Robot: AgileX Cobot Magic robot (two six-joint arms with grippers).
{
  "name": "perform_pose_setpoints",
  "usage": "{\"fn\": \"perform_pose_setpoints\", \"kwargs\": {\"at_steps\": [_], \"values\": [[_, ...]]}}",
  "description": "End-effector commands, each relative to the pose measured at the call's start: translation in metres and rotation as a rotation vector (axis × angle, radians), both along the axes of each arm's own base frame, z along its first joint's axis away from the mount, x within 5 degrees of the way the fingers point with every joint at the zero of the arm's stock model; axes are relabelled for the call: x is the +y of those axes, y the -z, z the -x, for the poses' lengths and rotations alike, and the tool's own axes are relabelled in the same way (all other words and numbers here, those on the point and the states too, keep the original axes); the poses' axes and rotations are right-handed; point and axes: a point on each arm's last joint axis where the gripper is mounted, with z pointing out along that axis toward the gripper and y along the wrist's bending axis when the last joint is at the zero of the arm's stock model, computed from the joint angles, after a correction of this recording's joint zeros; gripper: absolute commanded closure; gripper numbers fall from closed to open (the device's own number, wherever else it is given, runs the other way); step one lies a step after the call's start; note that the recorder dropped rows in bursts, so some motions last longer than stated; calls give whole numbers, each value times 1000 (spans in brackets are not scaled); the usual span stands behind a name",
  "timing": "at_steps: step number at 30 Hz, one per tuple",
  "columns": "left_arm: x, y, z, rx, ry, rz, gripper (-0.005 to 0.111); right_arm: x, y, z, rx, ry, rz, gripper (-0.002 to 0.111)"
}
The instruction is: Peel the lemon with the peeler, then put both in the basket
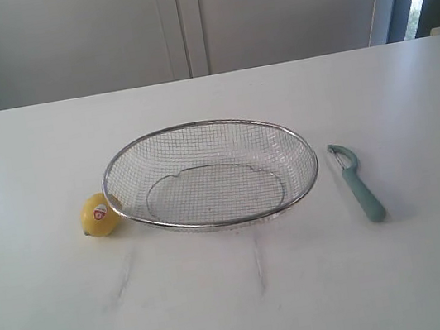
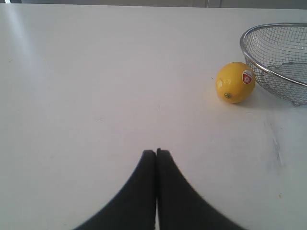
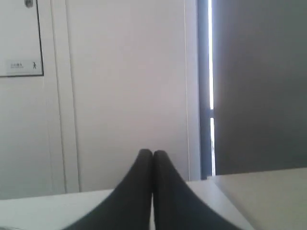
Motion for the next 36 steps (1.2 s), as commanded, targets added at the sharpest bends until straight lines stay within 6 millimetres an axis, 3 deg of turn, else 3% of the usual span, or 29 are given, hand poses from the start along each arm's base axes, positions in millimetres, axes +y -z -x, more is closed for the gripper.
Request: {"fn": "perform_pose_setpoints", "kwargs": {"at_steps": [1,13,19,24,33,36], "values": [[0,1,0,-3,4,7,106,0,-7,3,-86,4,11,108],[0,1,0,-3,4,7,106,-1,-27,14,-347,-18,-64,108],[0,1,0,-3,4,7,106,-9,-31,15,-383,-32,-302,108],[0,1,0,-3,4,7,106,-8,-50,-6,-155,-46,-349,108],[0,1,0,-3,4,7,106,-5,-73,-80,410,-41,-311,108],[0,1,0,-3,4,7,106,0,-89,-101,566,-81,-218,108]]}}
